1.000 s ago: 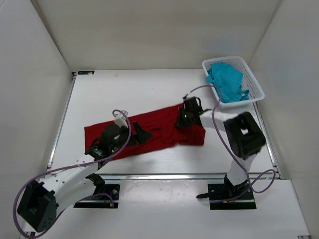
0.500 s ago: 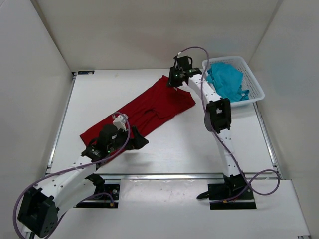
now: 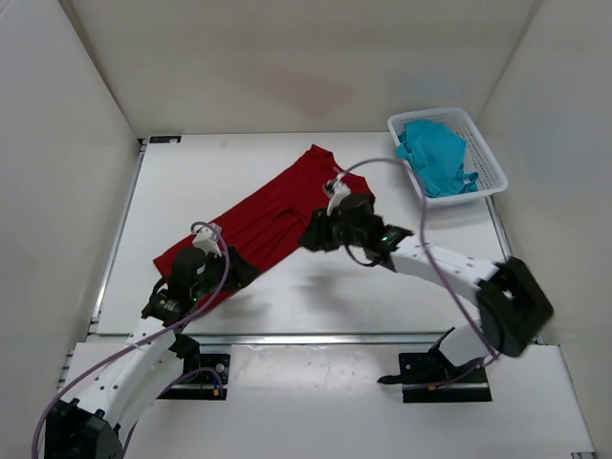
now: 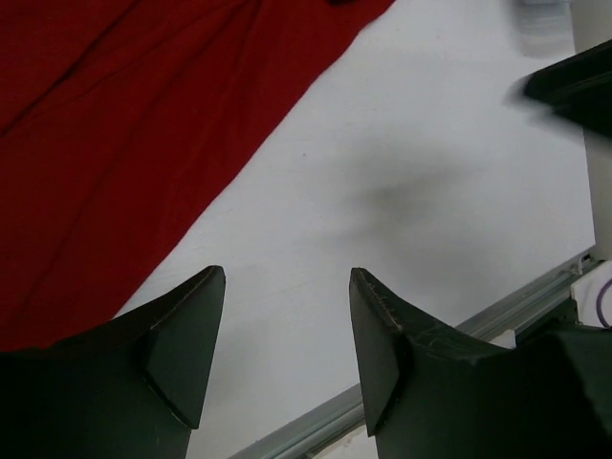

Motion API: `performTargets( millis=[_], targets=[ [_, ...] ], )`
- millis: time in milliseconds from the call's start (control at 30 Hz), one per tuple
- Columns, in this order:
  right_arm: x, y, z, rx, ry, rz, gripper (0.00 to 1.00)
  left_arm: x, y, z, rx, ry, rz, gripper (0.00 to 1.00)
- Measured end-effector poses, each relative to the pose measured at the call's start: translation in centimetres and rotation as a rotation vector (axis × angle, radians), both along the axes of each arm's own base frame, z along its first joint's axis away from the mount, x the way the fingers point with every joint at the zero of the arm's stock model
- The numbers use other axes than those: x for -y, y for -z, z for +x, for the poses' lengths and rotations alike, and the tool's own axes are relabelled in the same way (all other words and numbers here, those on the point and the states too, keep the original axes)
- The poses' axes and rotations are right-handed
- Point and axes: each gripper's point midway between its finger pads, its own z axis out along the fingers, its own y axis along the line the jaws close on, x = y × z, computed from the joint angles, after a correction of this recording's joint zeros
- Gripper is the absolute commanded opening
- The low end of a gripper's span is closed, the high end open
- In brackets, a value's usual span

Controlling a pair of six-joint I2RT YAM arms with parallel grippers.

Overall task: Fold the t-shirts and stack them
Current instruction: Rotate the tshirt 90 degrees

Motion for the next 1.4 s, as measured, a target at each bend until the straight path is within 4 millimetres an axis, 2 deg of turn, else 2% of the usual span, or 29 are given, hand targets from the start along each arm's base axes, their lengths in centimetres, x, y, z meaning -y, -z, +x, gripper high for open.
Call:
performTargets(
  millis=[67, 133, 167, 200, 333, 433, 533, 600, 700, 733, 833, 900, 967, 1100, 1167, 1200, 1267, 1300, 1400],
  targets=[
    [-0.6, 6.8, -1.1, -0.139, 0.004, -0.06, 0.37, -0.4, 0.3, -0.1, -0.014, -0.014, 0.009, 0.66],
    [-0.3, 13.7, -3.0, -0.293, 0.019, -0.165, 0.38, -0.6, 0.5, -0.3, -0.022, -0.015, 0.015, 0.66],
    [-0.2, 15.8, -3.8, -0.34, 0.027, -0.201, 0.37, -0.6, 0.5, -0.4, -0.025, -0.015, 0.017, 0.66],
    [-0.7, 16.6, -4.1, -0.368, 0.029, -0.196, 0.38, -0.6, 0.5, -0.5, -0.026, -0.015, 0.017, 0.65],
    [-3.5, 15.5, -2.5, -0.317, 0.06, -0.135, 0.39, -0.4, 0.0, -0.7, -0.012, -0.011, 0.0, 0.65],
    [-5.4, 16.1, -1.3, -0.317, 0.089, -0.117, 0.38, -0.4, -0.2, -0.8, -0.006, -0.015, -0.011, 0.65],
    [-7.6, 16.5, 0.0, -0.33, 0.095, -0.075, 0.24, -0.6, -0.1, -0.7, -0.007, -0.028, -0.013, 0.65],
    [-8.5, 16.9, 0.6, -0.347, 0.097, -0.047, 0.2, -0.7, -0.2, -0.7, -0.007, -0.031, -0.013, 0.64],
    [-8.7, 17.0, 1.1, -0.368, 0.095, -0.021, 0.09, -0.7, 0.0, -0.6, -0.013, -0.033, -0.011, 0.64],
    [-8.5, 17.0, 1.2, -0.377, 0.095, -0.019, 0.01, -0.7, 0.1, -0.6, -0.017, -0.033, -0.01, 0.64],
    [-7.6, 17.4, 1.7, -0.402, 0.098, -0.015, 0.0, -0.2, 0.5, -0.6, -0.031, -0.023, -0.003, 0.64],
    [-6.5, 17.4, 2.2, -0.405, 0.102, -0.006, 0.0, 0.0, 0.9, -0.7, -0.045, -0.012, 0.006, 0.64],
    [-4.3, 17.4, 2.0, -0.406, 0.115, -0.013, 0.0, 0.1, 1.3, -0.8, -0.061, -0.01, 0.016, 0.64],
    [3.9, 17.5, 0.4, -0.425, 0.178, -0.044, 0.0, 0.1, 1.7, -0.6, -0.071, -0.011, 0.024, 0.65],
    [8.0, 17.6, 0.0, -0.446, 0.222, -0.056, 0.21, 0.2, 2.0, -0.4, -0.076, -0.011, 0.032, 0.65],
    [10.0, 17.4, 0.0, -0.452, 0.246, -0.054, 0.37, 0.3, 2.3, -0.4, -0.081, -0.009, 0.039, 0.64],
    [12.5, 16.7, 0.2, -0.44, 0.273, -0.059, 0.49, 0.5, 2.8, -0.4, -0.094, -0.001, 0.055, 0.65],
    [13.4, 16.3, 0.3, -0.427, 0.288, -0.069, 0.54, 0.6, 3.1, -0.5, -0.102, 0.004, 0.063, 0.65],
    [15.3, 15.3, 1.0, -0.395, 0.328, -0.079, 0.58, 0.5, 3.8, -0.6, -0.118, 0.004, 0.09, 0.67]
  ],
)
